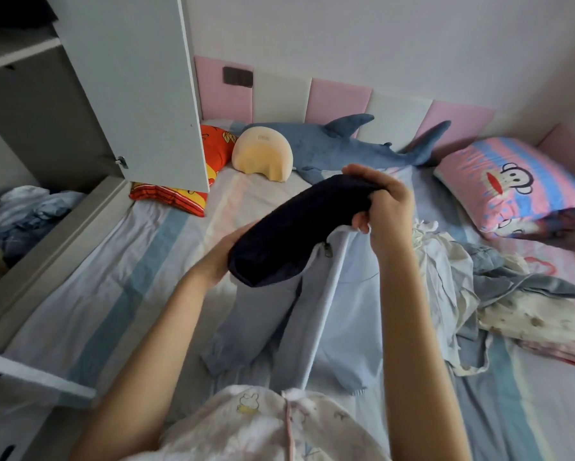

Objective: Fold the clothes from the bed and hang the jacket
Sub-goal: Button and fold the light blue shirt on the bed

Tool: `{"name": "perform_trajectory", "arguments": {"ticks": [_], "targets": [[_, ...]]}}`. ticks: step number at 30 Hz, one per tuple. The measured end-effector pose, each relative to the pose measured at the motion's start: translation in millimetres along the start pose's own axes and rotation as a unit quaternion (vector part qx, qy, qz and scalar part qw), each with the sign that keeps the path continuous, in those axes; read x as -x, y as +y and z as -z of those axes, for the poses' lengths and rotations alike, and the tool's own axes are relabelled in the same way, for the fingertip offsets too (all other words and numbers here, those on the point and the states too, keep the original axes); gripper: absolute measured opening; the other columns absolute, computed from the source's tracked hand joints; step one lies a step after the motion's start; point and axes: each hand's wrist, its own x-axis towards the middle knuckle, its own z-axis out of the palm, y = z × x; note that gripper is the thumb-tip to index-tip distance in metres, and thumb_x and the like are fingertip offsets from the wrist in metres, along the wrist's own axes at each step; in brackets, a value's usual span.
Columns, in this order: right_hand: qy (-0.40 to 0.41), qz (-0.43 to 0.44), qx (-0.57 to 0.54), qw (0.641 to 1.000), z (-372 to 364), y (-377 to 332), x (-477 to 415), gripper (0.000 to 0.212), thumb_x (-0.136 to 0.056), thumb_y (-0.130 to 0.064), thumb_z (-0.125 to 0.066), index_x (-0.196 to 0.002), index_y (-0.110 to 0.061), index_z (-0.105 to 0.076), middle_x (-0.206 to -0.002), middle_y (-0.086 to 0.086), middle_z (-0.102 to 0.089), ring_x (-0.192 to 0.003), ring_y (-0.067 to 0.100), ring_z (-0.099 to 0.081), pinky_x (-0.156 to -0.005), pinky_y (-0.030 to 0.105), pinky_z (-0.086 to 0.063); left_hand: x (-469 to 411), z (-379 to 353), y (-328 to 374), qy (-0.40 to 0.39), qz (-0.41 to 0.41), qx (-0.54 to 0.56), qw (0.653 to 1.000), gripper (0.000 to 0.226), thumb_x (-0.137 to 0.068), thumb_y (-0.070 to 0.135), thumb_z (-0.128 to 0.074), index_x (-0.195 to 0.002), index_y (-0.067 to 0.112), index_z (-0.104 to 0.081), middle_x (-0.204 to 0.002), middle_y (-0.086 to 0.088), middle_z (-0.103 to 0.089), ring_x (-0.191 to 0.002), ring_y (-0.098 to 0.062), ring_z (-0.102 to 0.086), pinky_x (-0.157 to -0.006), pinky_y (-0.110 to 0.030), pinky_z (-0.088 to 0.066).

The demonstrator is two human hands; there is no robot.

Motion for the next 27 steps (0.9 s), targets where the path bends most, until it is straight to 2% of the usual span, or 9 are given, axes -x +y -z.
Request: {"name": "perform_trajectory", "arguments": {"ticks": [3, 7, 10, 12, 16, 19, 23, 25, 27], "targets": [[0.069, -0.014, -0.06, 0.996, 0.9, -10.2, -3.3, 0.06, -0.069, 0.016, -0.021, -0.097, -0.002, -0.071, -0.08, 0.009, -0.071, -0.032, 0.015, -0.039, -0.034, 0.019, -0.03, -6.1, -21.6, -31.7, -0.129, -0.004, -0.148, 0.981, 0.067, -0.081, 0.04, -0.07, -0.136, 0.048, -0.032, -0.149, 0.013, -0.032, -0.14, -0.003, -0.024, -0.109, -0.018, -0.028], [0.18, -0.024, -0.144, 0.973, 9.9, -15.7, -12.1, 0.055, -0.073, 0.016, -0.02, -0.098, 0.0, -0.065, -0.048, 0.001, -0.06, -0.033, 0.014, -0.042, -0.035, 0.021, -0.034, -8.6, -41.5, -26.6, -0.239, 0.014, -0.076, 0.968, 0.087, -0.082, 0.043, -0.07, -0.15, 0.037, -0.016, -0.155, 0.018, -0.021, -0.141, 0.0, -0.02, -0.114, -0.026, -0.027], [0.236, -0.017, -0.197, 0.951, 19.5, -19.3, -14.9, 0.053, -0.074, 0.017, -0.019, -0.096, -0.002, -0.063, -0.052, 0.0, -0.06, -0.034, 0.014, -0.044, -0.036, 0.021, -0.035, -5.4, -53.8, -22.9, -0.23, -0.007, -0.308, 0.923, 0.138, -0.05, 0.069, -0.077, -0.149, 0.035, 0.013, -0.156, 0.019, 0.01, -0.144, -0.002, 0.003, -0.118, -0.032, -0.009], [0.255, -0.013, -0.223, 0.941, 19.7, -19.2, -15.0, 0.053, -0.074, 0.018, -0.018, -0.097, -0.001, -0.063, -0.049, 0.0, -0.058, -0.034, 0.014, -0.044, -0.036, 0.021, -0.037, 1.5, -80.7, -27.3, -0.128, -0.051, -0.47, 0.872, 0.144, -0.051, 0.066, -0.077, -0.144, 0.031, 0.026, -0.154, 0.017, 0.022, -0.143, -0.006, 0.016, -0.118, -0.04, 0.008], [0.241, -0.01, -0.206, 0.948, 21.8, -19.4, -9.2, 0.053, -0.075, 0.017, -0.02, -0.098, -0.003, -0.064, -0.051, -0.004, -0.063, -0.036, 0.013, -0.046, -0.039, 0.02, -0.041, -1.6, -126.5, -23.4, 0.026, -0.129, -0.267, 0.955, 0.095, -0.081, 0.028, -0.07, -0.151, 0.023, -0.007, -0.156, -0.001, -0.019, -0.14, -0.015, -0.027, -0.115, -0.037, -0.025], [0.184, 0.002, -0.106, 0.977, 43.0, -21.2, -12.3, 0.046, -0.079, 0.007, -0.029, -0.108, -0.006, -0.062, -0.08, 0.007, -0.064, -0.037, 0.012, -0.05, -0.041, 0.02, -0.043, -17.1, -110.1, 2.9, 0.062, -0.117, -0.166, 0.977, 0.036, -0.089, 0.012, -0.061, -0.124, 0.005, -0.055, -0.109, -0.005, -0.061, -0.102, -0.013, -0.056, -0.084, -0.019, -0.044], [-0.001, 0.006, -0.014, 1.0, 89.3, -0.5, -22.3, 0.063, -0.076, 0.001, -0.047, -0.135, -0.02, -0.037, -0.101, 0.006, -0.062, -0.059, 0.015, -0.061, -0.056, 0.023, -0.053, -35.0, -82.0, 54.5, 0.115, -0.136, -0.085, 0.98, 0.031, -0.094, -0.003, -0.041, -0.072, 0.017, -0.05, -0.073, 0.0, -0.048, -0.063, 0.001, -0.044, -0.067, -0.023, -0.035], [-0.07, 0.007, 0.062, 0.996, 113.4, 20.3, -29.1, 0.081, -0.078, 0.01, -0.057, -0.145, -0.021, -0.023, -0.136, 0.007, -0.047, -0.064, 0.006, -0.059, -0.059, 0.019, -0.05, -41.2, -71.8, 79.6, 0.099, -0.184, -0.066, 0.976, 0.019, -0.09, -0.001, -0.041, -0.077, 0.008, -0.051, -0.073, 0.0, -0.045, -0.062, 0.004, -0.04, -0.061, -0.015, -0.034], [-0.12, -0.033, 0.187, 0.975, 125.3, 48.6, -36.8, 0.081, -0.082, 0.008, -0.065, -0.147, -0.017, -0.025, -0.142, 0.006, -0.041, -0.067, -0.002, -0.057, -0.066, 0.014, -0.049, -45.0, -64.8, 99.9, 0.088, -0.209, -0.042, 0.973, 0.021, -0.09, -0.009, -0.039, -0.08, 0.004, -0.052, -0.074, 0.001, -0.044, -0.062, 0.005, -0.041, -0.059, -0.012, -0.034]]}}
